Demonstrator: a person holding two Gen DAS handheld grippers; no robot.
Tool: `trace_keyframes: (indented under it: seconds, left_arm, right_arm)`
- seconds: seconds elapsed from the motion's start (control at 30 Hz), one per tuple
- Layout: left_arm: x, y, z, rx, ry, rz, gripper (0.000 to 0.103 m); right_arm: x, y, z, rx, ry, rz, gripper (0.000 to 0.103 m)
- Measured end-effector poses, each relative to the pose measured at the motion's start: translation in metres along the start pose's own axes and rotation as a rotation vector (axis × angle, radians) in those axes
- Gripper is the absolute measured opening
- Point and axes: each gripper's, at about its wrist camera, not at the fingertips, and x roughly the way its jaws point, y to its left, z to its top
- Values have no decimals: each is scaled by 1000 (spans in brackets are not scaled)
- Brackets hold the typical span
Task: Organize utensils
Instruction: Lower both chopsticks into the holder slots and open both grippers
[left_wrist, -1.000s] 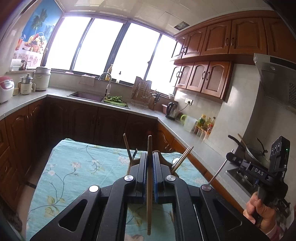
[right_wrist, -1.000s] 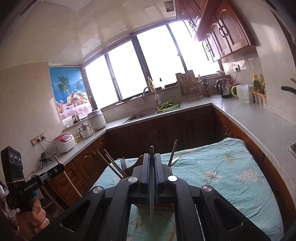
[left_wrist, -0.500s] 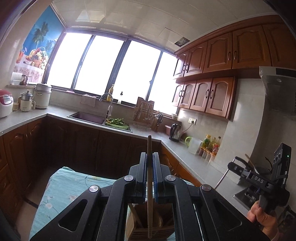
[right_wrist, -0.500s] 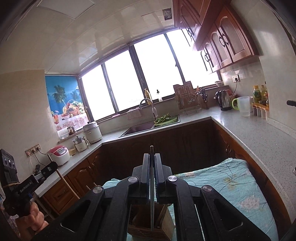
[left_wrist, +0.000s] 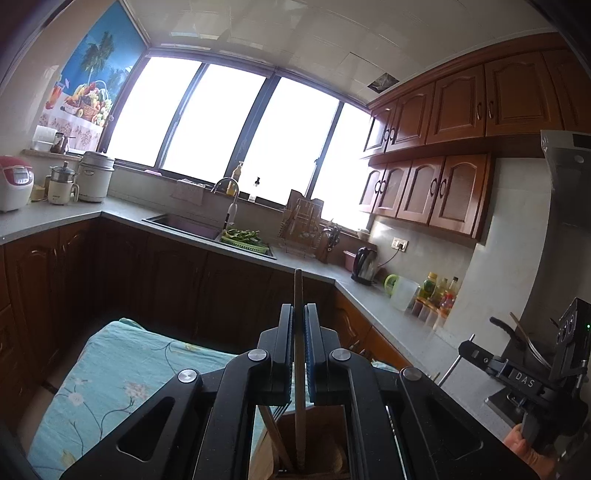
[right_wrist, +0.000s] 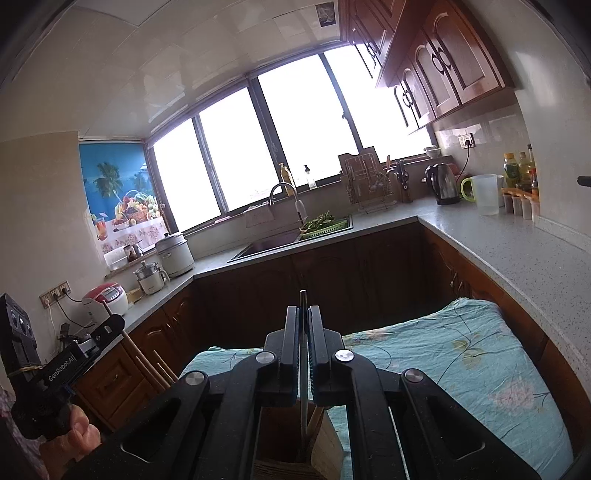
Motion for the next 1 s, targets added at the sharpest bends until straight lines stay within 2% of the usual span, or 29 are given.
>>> trace_keyframes:
  seconds: [0.13, 0.3, 0.4, 0.57, 0.9, 1.0]
  left_arm:
    - [7, 2, -22, 0, 37, -3, 4]
    - [12, 11, -32, 0, 97, 2, 4]
    - [11, 15, -28, 9, 107, 15, 5]
    - [9, 18, -13, 3, 125, 21, 5]
    - [11, 19, -9, -3, 138, 26, 6]
    - [10, 19, -8, -6, 150, 24, 6]
  right_arm:
    - [7, -6, -15, 18, 35, -4, 4]
    - [15, -11, -28, 31, 78, -8, 4]
    - [22, -9, -34, 24, 114, -7, 4]
    - [23, -11, -36, 36, 122, -14, 5]
    - [24, -10, -34, 35, 132, -19, 5]
    - [24, -9, -34, 34, 136, -21, 10]
